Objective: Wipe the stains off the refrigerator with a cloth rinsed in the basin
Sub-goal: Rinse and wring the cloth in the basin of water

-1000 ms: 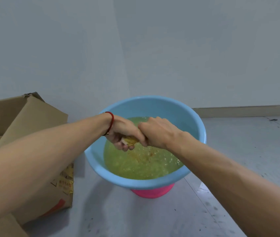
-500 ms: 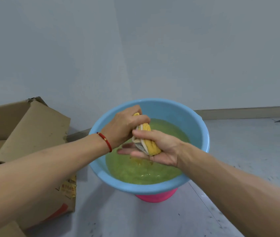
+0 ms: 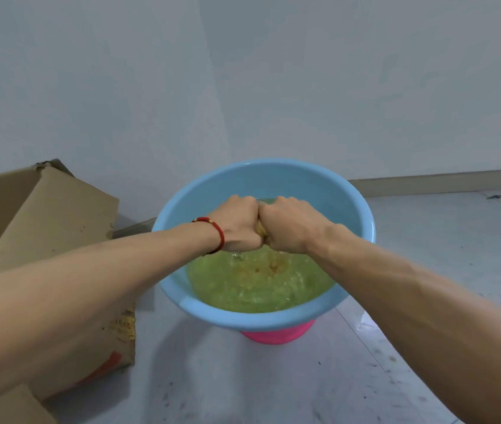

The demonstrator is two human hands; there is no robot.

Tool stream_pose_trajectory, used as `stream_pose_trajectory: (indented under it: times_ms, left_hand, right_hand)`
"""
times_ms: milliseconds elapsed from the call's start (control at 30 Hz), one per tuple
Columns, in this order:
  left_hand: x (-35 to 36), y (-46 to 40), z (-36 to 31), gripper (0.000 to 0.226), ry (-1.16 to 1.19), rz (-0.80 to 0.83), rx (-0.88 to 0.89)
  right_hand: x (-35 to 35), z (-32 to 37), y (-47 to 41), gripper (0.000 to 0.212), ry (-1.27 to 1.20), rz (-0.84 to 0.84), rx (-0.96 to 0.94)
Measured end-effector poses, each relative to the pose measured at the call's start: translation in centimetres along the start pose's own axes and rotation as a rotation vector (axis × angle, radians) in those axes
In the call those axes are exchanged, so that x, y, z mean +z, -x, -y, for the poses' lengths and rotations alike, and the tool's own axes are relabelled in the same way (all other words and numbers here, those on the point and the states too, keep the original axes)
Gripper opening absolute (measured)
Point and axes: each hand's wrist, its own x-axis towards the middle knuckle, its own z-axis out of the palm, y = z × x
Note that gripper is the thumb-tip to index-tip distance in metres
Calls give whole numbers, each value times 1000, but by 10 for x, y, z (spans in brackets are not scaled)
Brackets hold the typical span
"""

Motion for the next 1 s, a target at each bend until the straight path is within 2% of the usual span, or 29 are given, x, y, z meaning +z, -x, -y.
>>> stream_pose_trajectory:
  times_ms: [200,300,433,533,600,733,800,900,1000]
  left_hand:
    - [6,7,-1,14,617,164,-204]
    - [15,15,-3,20,860,179,-277]
    - [22,19,-5,33,1005,188,-339]
    - [22,10,0,30,950,164,-308]
    - [16,0,5,21,842,163,-237]
    - [-4,-25,6,31,694,253,20]
    - [-11,-39,-3,37,708,194,160]
    - [-23,-64,-42,35,750,93,386]
    - [-39,-81,-100,40,699,65,616]
  right_hand:
    - [2,-13,1,31,197,-133,-166]
    - [4,-16,-2,39,248,-201,-251]
    - [6,-18,-8,42,325,-204,-297]
    - [2,-19,-9,41,373,-156,-242]
    - [-5,-21,-9,43,263,-114,-160]
    - [-26,-40,8,40,-41,-65,98]
    - [-42,-52,27,39,-183,-15,278]
    - [-70,-75,76,36,-553,46,558]
    - [-90,-99,139,44,-978,21,713]
